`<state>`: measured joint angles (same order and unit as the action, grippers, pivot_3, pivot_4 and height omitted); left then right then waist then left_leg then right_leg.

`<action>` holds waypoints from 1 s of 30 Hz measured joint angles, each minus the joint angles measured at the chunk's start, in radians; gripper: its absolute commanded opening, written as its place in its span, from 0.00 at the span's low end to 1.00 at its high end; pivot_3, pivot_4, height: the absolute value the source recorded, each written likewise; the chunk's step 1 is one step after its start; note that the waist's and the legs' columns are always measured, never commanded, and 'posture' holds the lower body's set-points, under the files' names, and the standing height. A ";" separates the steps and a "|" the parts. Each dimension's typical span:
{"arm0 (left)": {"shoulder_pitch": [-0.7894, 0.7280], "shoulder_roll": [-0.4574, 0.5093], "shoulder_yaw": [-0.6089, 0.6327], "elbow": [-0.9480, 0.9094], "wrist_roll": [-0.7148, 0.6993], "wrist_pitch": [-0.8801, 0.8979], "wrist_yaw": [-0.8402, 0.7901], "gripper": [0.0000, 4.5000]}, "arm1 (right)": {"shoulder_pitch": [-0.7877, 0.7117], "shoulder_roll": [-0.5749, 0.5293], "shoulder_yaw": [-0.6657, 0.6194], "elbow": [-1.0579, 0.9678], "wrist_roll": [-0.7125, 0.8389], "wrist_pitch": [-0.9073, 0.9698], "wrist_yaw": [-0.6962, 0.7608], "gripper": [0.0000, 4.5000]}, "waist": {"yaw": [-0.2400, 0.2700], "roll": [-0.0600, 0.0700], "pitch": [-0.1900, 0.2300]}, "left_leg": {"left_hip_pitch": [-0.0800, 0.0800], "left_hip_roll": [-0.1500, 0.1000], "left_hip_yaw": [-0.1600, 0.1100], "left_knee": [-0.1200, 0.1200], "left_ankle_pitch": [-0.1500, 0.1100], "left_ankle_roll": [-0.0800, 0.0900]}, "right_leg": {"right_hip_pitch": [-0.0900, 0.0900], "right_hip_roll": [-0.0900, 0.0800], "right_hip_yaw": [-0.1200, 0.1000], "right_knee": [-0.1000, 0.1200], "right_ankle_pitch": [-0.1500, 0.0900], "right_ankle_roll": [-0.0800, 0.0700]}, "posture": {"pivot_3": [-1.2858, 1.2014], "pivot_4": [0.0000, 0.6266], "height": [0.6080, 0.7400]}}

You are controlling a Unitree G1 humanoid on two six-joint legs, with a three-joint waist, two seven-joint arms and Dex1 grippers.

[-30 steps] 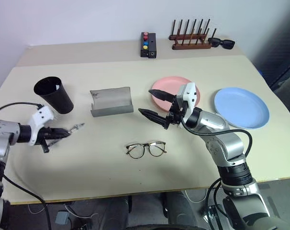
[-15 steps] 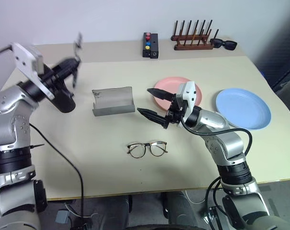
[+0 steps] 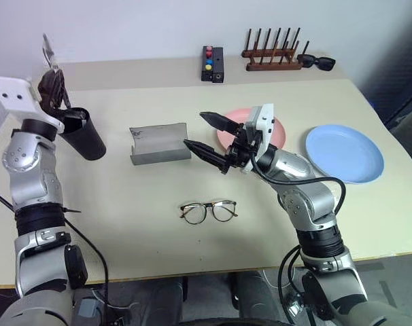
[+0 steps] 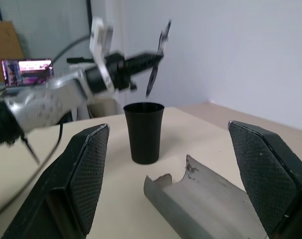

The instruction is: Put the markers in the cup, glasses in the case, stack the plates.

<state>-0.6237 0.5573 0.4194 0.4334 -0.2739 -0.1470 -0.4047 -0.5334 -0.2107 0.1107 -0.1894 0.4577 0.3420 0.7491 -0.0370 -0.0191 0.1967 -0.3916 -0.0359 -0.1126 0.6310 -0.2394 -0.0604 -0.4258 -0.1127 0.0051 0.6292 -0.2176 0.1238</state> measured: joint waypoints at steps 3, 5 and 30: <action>0.023 -0.003 0.000 0.003 0.003 -0.008 0.022 0.02 | 0.000 0.008 0.002 -0.003 0.000 0.000 -0.007 0.87 | -0.003 0.000 0.000 | 0.000 0.000 0.000 0.000 0.000 0.000 | 0.000 0.000 0.000 0.000 0.000 0.000 | 0.52 0.24 0.95; 0.032 -0.003 0.000 0.003 0.003 -0.017 0.032 0.02 | 0.000 0.010 0.002 -0.003 0.000 0.001 -0.007 0.87 | -0.003 0.000 0.000 | 0.000 0.000 0.000 0.000 0.000 0.000 | 0.000 0.000 0.000 0.000 0.000 0.000 | 0.52 0.24 0.95; 0.117 -0.013 -0.010 -0.006 0.003 -0.023 0.067 0.57 | 0.000 0.019 0.004 -0.003 0.000 0.001 0.006 0.87 | -0.004 0.000 0.000 | 0.000 0.000 0.000 0.000 0.000 0.000 | 0.000 0.000 0.000 0.000 0.000 0.000 | 0.52 0.24 0.95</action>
<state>-0.5064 0.5444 0.4091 0.4279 -0.2706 -0.1696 -0.3382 -0.5332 -0.1921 0.1147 -0.1927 0.4576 0.3427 0.7555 -0.0410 -0.0191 0.1966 -0.3915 -0.0358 -0.1130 0.6308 -0.2394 -0.0604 -0.4259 -0.1127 0.0050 0.6294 -0.2177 0.1238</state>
